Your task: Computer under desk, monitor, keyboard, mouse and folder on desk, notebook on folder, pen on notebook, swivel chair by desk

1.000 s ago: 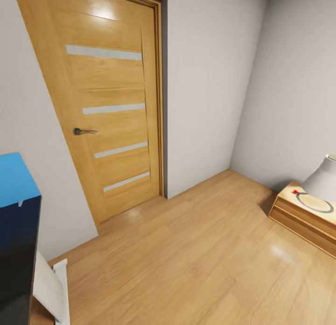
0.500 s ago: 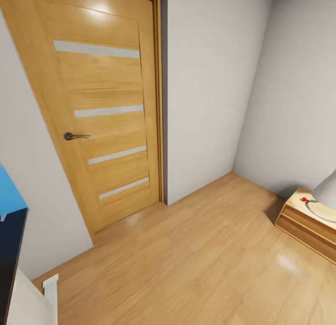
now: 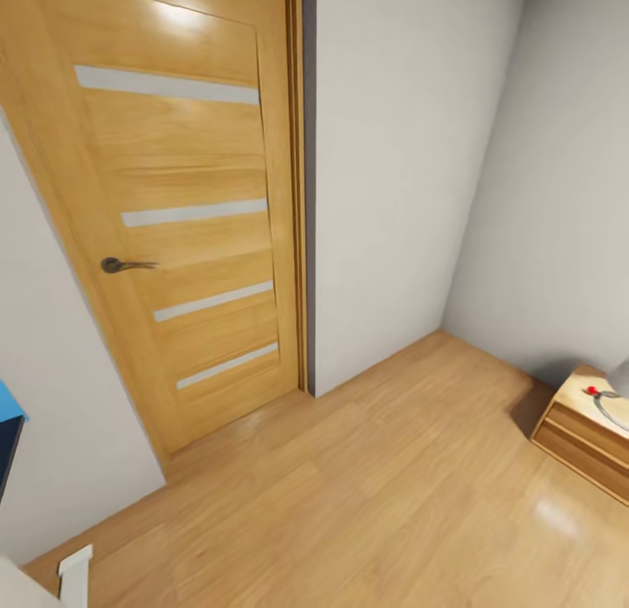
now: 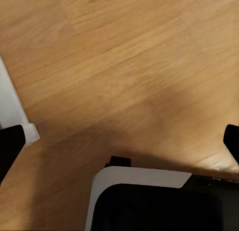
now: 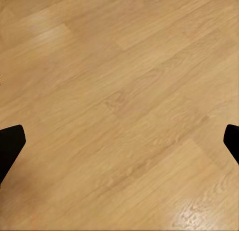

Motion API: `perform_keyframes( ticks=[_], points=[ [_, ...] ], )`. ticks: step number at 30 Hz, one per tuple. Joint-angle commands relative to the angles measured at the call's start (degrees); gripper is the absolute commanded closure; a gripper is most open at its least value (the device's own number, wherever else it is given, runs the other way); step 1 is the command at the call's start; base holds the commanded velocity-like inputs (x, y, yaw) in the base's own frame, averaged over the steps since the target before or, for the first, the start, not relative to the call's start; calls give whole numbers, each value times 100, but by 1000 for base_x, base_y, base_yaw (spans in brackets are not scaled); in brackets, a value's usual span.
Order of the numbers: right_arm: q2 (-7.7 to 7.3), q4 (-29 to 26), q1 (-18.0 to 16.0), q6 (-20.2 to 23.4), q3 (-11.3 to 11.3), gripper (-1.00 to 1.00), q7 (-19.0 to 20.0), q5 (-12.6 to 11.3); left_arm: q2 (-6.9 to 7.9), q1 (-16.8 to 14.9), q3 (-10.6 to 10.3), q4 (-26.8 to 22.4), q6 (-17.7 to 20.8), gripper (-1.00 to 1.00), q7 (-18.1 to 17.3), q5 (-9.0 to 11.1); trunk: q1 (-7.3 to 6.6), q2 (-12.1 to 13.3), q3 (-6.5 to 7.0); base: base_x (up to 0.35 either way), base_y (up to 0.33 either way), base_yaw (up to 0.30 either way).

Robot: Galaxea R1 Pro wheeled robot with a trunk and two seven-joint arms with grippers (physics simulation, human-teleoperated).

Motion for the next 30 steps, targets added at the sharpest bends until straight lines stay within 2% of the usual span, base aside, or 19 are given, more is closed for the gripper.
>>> perform_keyframes(
  ticks=[1, 22, 30],
  points=[
    [1, 3, -3, -17, 2, -100, -14, 3, 0, -4, -1, 4, -16, -100, 5, 10, 3, -3, -6, 321, 0, 133],
    [1, 3, -3, -26, 6, -100, -15, 4, 1, -2, -1, 4, -12, -100, 6, 19, 3, -3, -6, 319, -2, 256],
    [8, 13, -3, -165, 14, -100, -14, 10, 1, 0, 0, 4, -12, -100, 6, 19, 3, -3, -6, 159, -204, 281]
  ],
)
